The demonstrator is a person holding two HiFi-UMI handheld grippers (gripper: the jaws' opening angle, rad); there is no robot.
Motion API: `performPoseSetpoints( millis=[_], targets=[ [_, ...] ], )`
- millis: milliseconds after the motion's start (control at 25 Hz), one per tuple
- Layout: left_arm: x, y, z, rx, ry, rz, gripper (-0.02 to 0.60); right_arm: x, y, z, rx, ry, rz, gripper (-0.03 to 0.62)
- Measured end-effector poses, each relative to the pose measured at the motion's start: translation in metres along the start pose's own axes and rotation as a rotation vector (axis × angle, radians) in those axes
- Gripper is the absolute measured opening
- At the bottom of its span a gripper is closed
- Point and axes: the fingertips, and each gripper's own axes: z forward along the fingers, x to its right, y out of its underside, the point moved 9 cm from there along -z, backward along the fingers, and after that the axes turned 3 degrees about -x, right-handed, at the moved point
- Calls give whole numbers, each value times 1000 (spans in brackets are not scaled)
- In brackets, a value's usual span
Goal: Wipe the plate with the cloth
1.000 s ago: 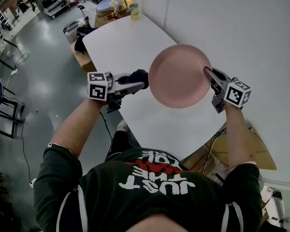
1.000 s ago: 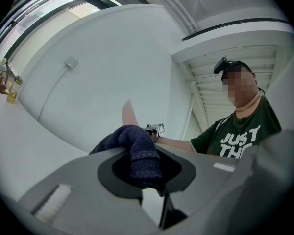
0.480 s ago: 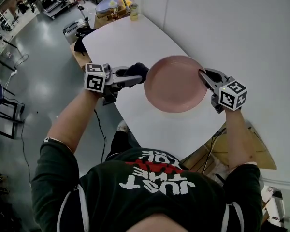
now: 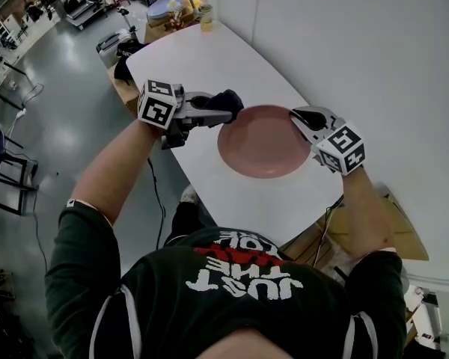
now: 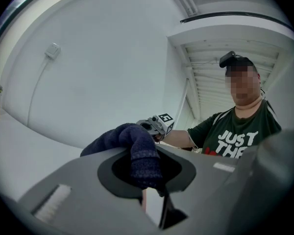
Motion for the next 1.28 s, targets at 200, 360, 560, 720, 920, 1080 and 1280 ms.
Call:
performPoseSetpoints(
  millis=[200, 360, 560, 720, 920, 1080, 1280],
  targets=[
    [2, -11, 14, -103, 61, 39, 67, -26, -18, 27, -75, -24, -140, 17],
    [7, -17, 42, -194, 107, 47, 67, -42, -21, 43, -118, -50, -228, 17],
    [16, -11, 71, -354, 147, 62, 67, -54, -19, 57, -144, -82, -272, 17],
    [13, -12, 66, -318, 132, 63, 67, -54, -12, 58, -118, -102, -223, 17],
    [17, -31, 12, 41, 21, 26, 67, -26, 25, 21, 105, -124, 208, 15],
    [0, -26, -49, 358, -55, -75, 67, 15, 58, -1, 325, -96, 580, 15],
    [-12, 19, -65, 600, -82, -234, 67, 45, 71, -9, 591, -62, 916, 15]
  ],
)
